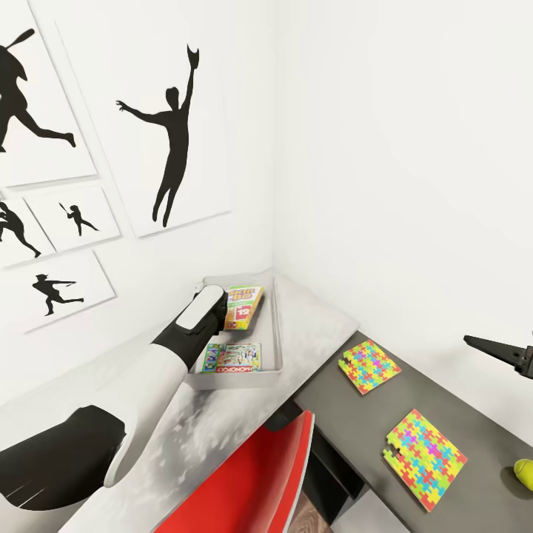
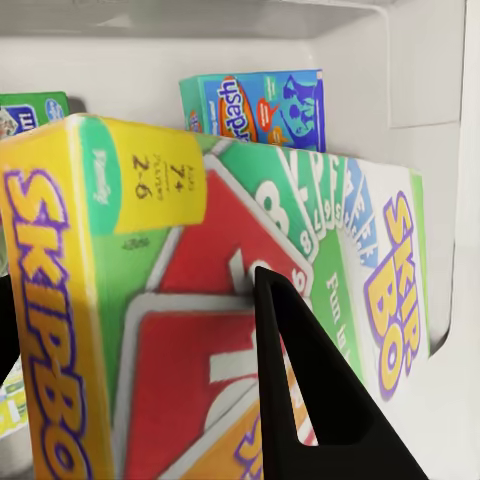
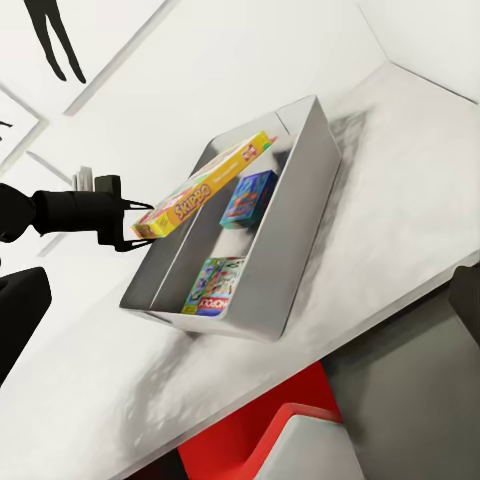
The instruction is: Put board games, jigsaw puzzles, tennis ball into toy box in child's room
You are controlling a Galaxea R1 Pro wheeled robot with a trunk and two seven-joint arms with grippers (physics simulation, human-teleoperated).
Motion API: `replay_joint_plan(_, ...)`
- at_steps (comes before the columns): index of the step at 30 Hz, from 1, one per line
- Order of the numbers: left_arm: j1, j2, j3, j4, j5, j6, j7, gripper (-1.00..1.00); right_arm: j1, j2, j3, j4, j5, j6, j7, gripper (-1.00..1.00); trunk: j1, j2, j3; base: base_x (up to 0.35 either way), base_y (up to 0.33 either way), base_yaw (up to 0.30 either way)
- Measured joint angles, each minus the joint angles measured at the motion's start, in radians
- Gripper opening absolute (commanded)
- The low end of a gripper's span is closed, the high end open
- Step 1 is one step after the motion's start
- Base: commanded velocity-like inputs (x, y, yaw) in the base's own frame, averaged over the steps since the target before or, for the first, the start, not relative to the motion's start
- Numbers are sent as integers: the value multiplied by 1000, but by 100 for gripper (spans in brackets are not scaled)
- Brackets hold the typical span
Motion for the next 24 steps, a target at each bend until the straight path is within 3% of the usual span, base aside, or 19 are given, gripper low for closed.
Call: replay_joint_plan(24, 5, 3, 0, 2, -2, -37, 9, -100, 0, 0, 5, 0, 0, 0, 0, 100, 0, 0, 0, 0, 0, 0)
